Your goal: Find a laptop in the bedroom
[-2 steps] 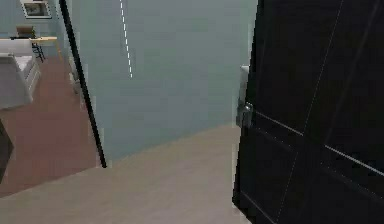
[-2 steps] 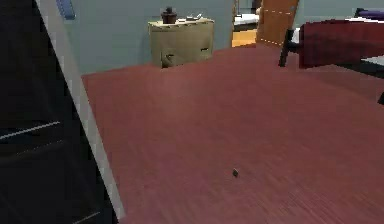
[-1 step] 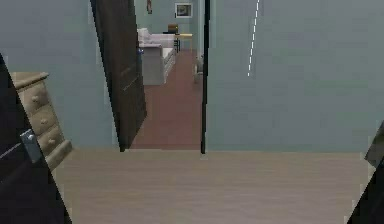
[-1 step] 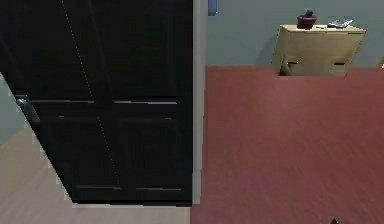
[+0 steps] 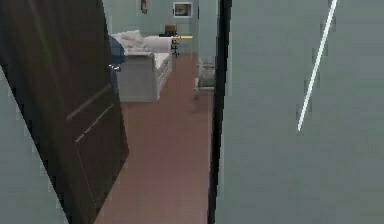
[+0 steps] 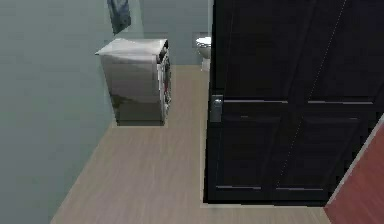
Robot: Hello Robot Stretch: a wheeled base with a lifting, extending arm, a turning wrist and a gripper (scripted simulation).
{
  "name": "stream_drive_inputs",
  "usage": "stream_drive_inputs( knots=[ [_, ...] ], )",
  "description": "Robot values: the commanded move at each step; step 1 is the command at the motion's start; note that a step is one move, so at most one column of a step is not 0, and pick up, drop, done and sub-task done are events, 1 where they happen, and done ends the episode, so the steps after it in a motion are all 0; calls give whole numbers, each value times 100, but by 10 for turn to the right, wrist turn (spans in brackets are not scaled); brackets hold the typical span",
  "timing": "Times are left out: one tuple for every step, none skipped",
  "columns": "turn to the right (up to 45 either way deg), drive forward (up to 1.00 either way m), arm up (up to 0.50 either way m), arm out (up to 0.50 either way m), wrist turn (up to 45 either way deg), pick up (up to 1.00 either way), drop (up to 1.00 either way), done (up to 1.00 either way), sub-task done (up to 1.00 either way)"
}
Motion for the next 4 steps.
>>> stream_drive_inputs(
  knots=[
    [-30, 0, 0, 0, 0, 0, 0, 0, 0],
    [-90, 0, 0, 0, 0, 0, 0, 0, 0],
    [0, 100, 0, 0, 0, 0, 0, 0, 0],
    [0, 20, 0, 0, 0, 0, 0, 0, 0]
  ],
)
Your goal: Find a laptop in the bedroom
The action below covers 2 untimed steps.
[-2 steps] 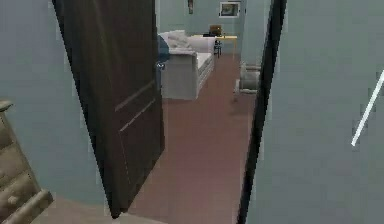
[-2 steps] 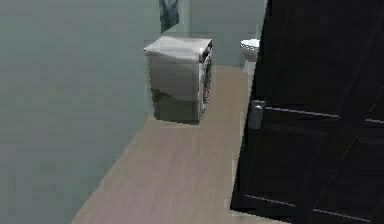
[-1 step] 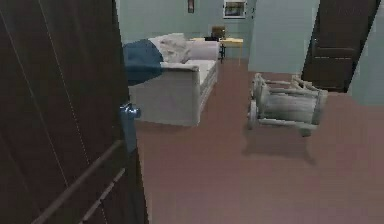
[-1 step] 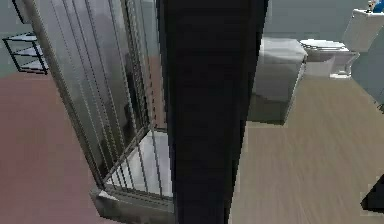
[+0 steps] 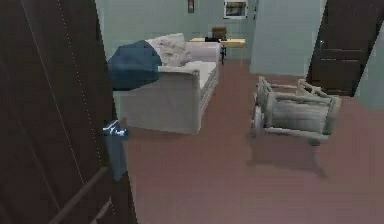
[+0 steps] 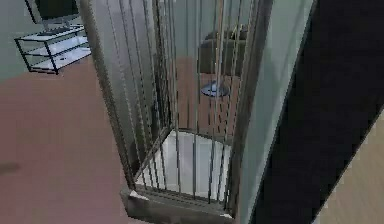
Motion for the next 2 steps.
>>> stream_drive_inputs(
  knots=[
    [450, 0, 0, 0, 0, 0, 0, 0, 0],
    [420, 0, 0, 0, 0, 0, 0, 0, 0]
  ],
)
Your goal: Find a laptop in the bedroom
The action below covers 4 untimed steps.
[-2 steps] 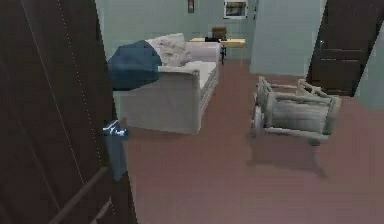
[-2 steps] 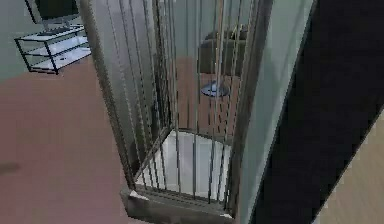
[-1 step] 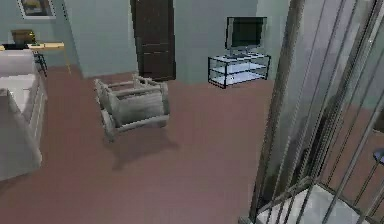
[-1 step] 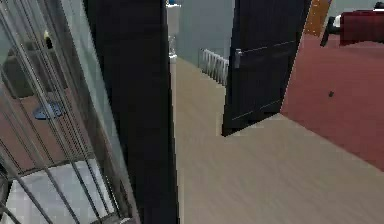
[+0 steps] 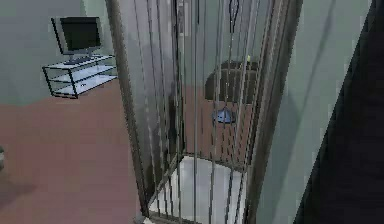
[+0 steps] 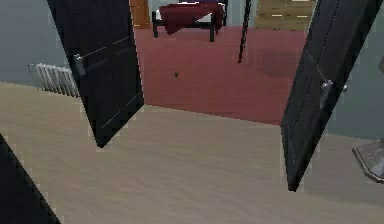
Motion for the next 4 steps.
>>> stream_drive_inputs(
  knots=[
    [0, 10, 0, 0, 0, 0, 0, 0, 0],
    [-450, 0, 0, 0, 0, 0, 0, 0, 0],
    [0, 100, 0, 0, 0, 0, 0, 0, 0],
    [0, 100, 0, 0, 0, 0, 0, 0, 0]
  ],
)
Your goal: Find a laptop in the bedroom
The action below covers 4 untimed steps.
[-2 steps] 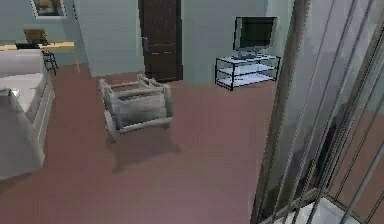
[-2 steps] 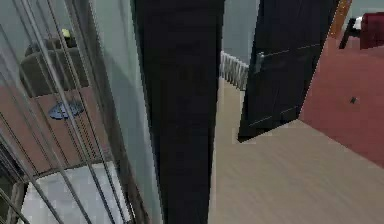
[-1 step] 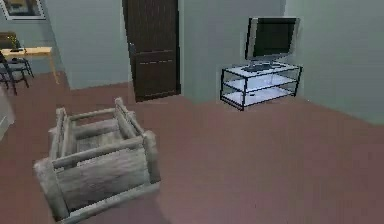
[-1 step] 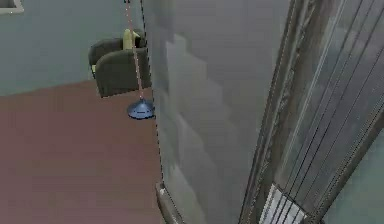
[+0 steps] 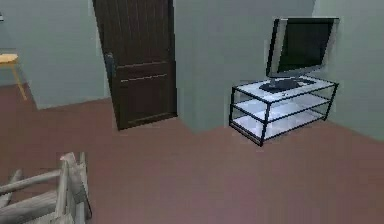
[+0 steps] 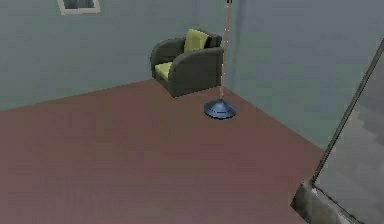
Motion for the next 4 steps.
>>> stream_drive_inputs(
  knots=[
    [-30, 0, 0, 0, 0, 0, 0, 0, 0],
    [0, 30, 0, 0, 0, 0, 0, 0, 0],
    [-300, 0, 0, 0, 0, 0, 0, 0, 0],
    [0, 100, 0, 0, 0, 0, 0, 0, 0]
  ],
)
